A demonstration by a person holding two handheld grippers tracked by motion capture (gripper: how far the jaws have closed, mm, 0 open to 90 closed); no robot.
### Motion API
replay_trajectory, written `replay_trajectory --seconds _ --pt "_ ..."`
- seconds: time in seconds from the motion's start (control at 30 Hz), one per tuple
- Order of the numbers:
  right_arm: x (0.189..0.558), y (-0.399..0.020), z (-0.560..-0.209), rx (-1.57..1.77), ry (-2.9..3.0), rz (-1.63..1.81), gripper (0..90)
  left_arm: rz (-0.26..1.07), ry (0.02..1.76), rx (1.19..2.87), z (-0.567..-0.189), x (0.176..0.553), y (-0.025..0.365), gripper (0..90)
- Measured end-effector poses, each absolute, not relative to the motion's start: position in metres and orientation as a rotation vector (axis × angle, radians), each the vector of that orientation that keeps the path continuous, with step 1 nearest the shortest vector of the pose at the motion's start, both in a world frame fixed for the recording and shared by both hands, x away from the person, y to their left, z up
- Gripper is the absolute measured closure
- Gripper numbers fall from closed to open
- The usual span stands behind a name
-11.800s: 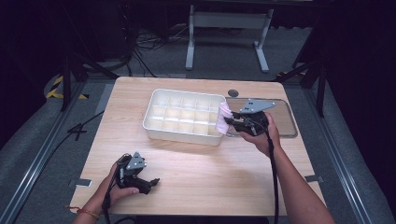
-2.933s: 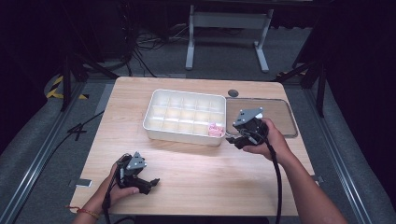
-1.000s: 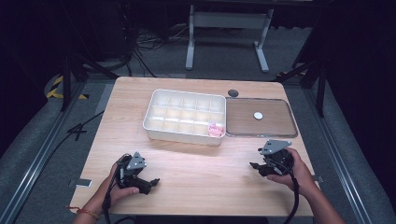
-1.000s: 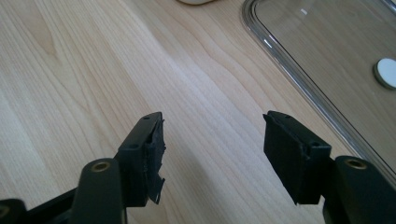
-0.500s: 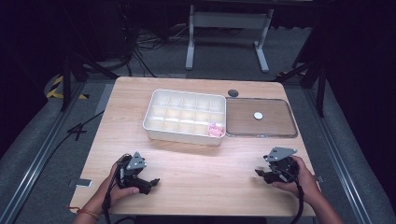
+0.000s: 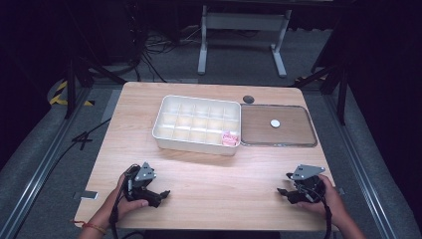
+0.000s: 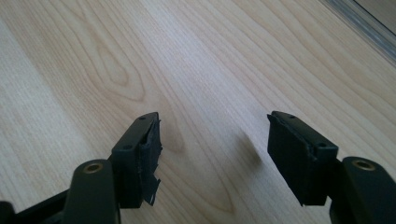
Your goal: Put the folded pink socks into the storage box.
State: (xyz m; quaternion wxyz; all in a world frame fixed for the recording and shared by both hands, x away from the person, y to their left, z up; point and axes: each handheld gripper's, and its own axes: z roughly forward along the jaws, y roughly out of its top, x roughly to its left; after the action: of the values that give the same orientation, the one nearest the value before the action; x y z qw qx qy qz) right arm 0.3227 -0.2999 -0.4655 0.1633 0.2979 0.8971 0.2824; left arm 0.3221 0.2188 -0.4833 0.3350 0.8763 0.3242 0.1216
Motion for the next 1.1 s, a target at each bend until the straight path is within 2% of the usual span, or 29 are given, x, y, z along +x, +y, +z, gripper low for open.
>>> replay_trajectory --seconds 0.2,0.43,1.1 --pt "0.318 -0.312 -0.471 0.897 2.528 0.891 34.5 0.317 0.846 2.286 -0.483 0.322 0.219 3.2" --pt "0.309 -0.326 -0.484 1.01 2.427 1.071 29.1 0.316 0.844 2.287 -0.483 0.322 0.219 3.0" --pt "0.307 -0.328 -0.486 1.028 2.395 1.08 25.8 0.314 0.869 2.274 -0.484 0.32 0.218 3.0"
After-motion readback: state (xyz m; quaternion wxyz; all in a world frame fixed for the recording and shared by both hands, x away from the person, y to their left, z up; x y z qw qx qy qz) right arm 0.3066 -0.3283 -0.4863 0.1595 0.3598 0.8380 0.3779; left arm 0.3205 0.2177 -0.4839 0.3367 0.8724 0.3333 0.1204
